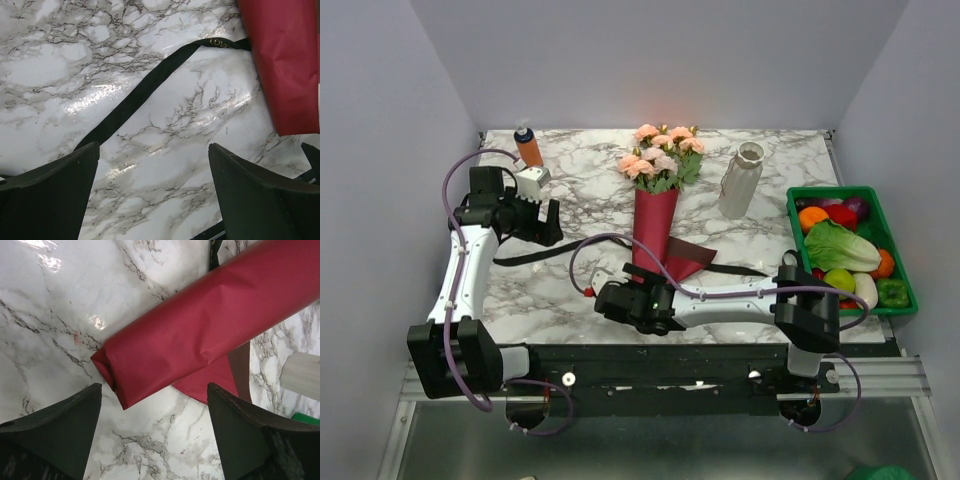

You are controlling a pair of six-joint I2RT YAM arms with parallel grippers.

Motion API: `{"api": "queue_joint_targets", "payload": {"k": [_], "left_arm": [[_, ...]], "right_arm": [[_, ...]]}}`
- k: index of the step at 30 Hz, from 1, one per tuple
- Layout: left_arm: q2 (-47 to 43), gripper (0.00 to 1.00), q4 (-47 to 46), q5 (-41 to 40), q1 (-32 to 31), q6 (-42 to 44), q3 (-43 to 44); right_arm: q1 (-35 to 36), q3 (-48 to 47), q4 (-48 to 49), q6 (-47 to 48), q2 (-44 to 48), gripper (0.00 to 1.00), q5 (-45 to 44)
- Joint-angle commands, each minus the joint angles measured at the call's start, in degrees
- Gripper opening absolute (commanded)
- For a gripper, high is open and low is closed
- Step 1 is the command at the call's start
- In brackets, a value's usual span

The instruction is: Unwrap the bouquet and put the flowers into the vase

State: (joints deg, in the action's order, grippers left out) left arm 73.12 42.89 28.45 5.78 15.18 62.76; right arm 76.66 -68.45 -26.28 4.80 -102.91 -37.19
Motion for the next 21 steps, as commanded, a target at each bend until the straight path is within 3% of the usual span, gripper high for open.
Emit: {"api": "queue_joint_targets", "payload": {"k": [1,11,17,21], "left_arm": [[-1.8,0.99,1.8,3.1,0.2,1.0,-1.1],[-3.1,0.99,1.6,2.6,0.2,1.3,-1.3],[-5.0,0.99,0.9,3.2,0.3,3.0,-3.2],[-5.4,0.99,1.5,3.1,0.3,4.2,-3.3]], "right_arm": [[0.8,1.3,3.1,2.1,-2.4,0.91,-4.6],[0.9,3.1,11.2,5.2,-4.5,0.84,-12.5],[1.4,4.7,17.3,5.0,-6.5,0.74,-20.0],[1.6,4.8,17.7,0.4,-7.6,0.59,-23.6]]}}
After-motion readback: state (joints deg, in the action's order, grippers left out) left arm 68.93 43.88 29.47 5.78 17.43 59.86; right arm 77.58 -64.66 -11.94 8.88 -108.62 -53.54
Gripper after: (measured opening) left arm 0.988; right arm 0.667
